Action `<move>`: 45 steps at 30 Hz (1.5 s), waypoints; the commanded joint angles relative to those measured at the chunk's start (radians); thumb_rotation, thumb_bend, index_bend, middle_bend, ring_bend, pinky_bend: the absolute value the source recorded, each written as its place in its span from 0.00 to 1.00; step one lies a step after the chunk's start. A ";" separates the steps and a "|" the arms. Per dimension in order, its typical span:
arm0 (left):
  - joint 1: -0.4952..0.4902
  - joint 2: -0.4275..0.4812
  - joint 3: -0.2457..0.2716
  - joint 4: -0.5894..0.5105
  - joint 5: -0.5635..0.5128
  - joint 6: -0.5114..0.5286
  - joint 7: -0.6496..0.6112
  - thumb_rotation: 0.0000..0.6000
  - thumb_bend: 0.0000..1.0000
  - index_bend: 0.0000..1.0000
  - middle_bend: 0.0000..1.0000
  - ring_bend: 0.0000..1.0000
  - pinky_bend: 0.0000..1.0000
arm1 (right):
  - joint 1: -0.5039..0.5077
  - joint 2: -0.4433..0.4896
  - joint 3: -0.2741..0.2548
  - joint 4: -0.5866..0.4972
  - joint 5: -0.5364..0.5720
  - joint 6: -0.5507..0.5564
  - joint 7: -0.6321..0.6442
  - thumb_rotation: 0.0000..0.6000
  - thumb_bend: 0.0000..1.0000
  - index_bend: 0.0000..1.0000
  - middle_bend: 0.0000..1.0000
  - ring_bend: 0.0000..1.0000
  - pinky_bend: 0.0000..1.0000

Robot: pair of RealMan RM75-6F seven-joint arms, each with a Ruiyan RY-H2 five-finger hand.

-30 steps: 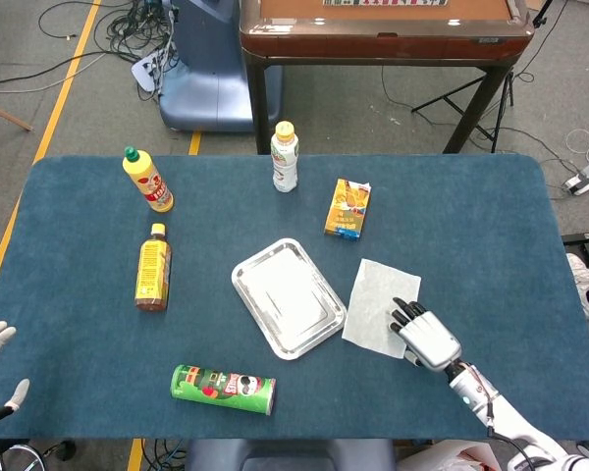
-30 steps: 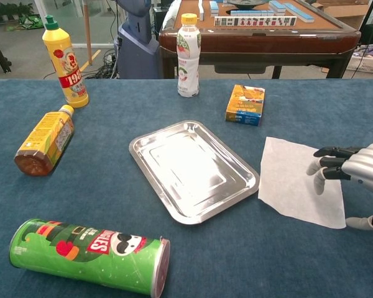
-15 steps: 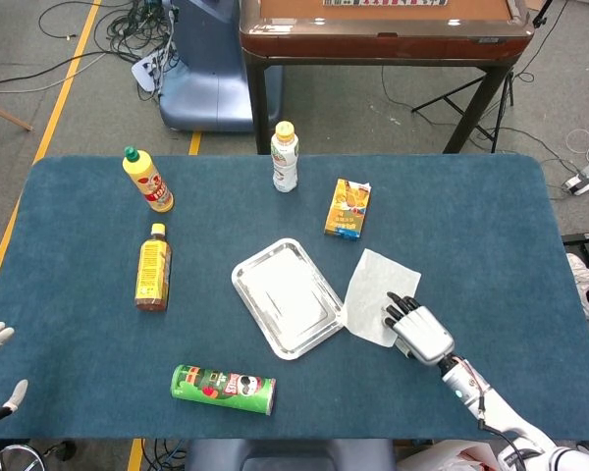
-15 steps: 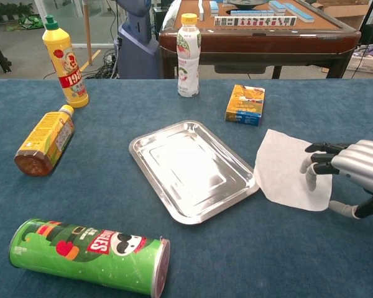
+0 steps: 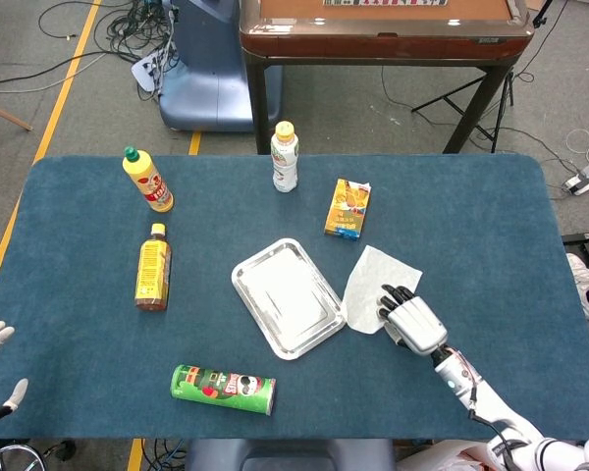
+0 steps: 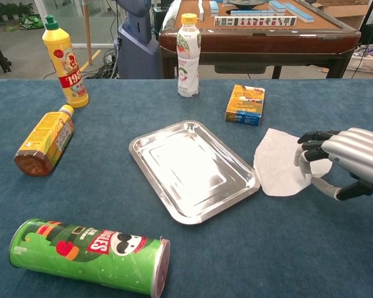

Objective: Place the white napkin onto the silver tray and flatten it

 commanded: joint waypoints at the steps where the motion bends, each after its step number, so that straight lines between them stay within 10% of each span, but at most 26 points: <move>1: 0.000 0.001 0.000 -0.001 0.001 0.000 0.001 1.00 0.27 0.17 0.15 0.14 0.00 | 0.008 0.000 0.012 -0.001 0.006 0.011 0.013 1.00 0.55 0.57 0.34 0.15 0.25; 20: 0.014 0.014 0.002 -0.036 0.012 0.028 0.035 1.00 0.27 0.17 0.15 0.14 0.00 | 0.294 0.090 0.156 -0.213 -0.134 0.035 0.111 1.00 0.55 0.57 0.35 0.16 0.25; 45: 0.026 0.016 0.000 -0.041 -0.001 0.031 0.048 1.00 0.27 0.17 0.15 0.14 0.00 | 0.370 0.113 -0.113 -0.044 -0.376 0.148 0.316 1.00 0.57 0.61 0.38 0.20 0.25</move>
